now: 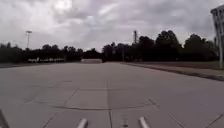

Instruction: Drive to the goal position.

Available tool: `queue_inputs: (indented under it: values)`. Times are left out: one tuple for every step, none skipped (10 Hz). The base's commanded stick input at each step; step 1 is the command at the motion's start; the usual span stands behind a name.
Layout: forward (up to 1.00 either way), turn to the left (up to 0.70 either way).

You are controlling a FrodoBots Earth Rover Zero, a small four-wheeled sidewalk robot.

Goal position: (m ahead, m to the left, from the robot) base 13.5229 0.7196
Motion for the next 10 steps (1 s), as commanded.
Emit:
queue_inputs:
  values:
    - [0.70,0.00]
    - [0.70,0.00]
    - [0.70,0.00]
    - [0.70,0.00]
    - [0.70,0.00]
    - [0.70,0.00]
    - [0.70,0.00]
    - [0.70,-0.17]
    - [0.70,-0.25]
    - [0.70,-0.08]
